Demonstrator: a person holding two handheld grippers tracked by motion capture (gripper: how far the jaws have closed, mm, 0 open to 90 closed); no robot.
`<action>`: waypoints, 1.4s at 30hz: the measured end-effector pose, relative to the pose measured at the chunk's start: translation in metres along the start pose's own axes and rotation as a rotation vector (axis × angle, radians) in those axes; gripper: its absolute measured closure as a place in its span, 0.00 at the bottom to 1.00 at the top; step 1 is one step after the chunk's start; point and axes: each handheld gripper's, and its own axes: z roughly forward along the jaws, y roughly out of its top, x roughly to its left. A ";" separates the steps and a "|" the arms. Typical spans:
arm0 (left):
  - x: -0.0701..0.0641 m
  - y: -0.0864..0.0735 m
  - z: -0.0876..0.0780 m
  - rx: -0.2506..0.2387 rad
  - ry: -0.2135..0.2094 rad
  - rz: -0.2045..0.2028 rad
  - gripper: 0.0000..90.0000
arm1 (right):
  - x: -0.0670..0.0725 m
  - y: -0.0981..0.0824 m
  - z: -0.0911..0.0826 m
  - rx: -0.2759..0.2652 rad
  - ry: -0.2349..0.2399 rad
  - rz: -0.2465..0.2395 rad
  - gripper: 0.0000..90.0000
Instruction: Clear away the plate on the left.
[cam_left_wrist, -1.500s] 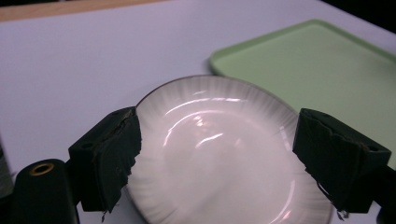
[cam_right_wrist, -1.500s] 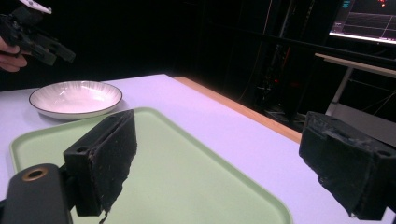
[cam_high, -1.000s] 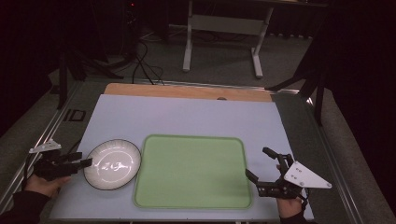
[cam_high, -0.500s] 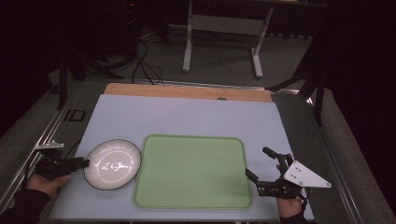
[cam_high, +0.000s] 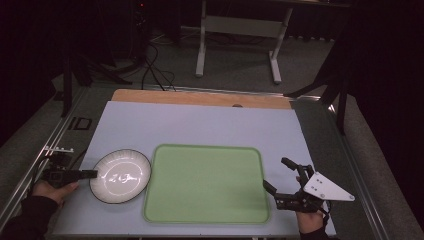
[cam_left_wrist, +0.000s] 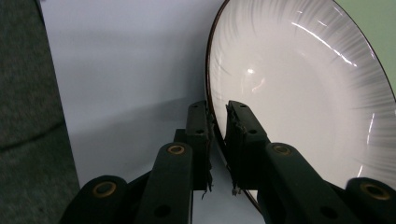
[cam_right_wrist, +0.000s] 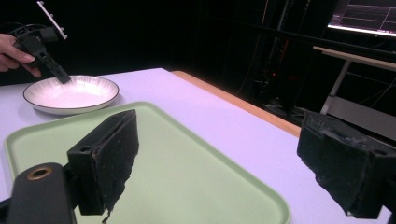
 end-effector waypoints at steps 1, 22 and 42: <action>0.000 0.001 0.001 0.013 -0.002 -0.010 0.89 | 0.000 0.000 0.000 0.001 0.000 0.000 0.14; 0.008 0.003 0.006 -0.007 -0.058 -0.228 0.96 | -0.002 -0.001 0.001 0.007 -0.013 0.005 0.14; -0.001 0.011 -0.014 -0.045 -0.054 -0.245 0.95 | -0.003 -0.001 0.000 0.003 -0.030 0.008 0.14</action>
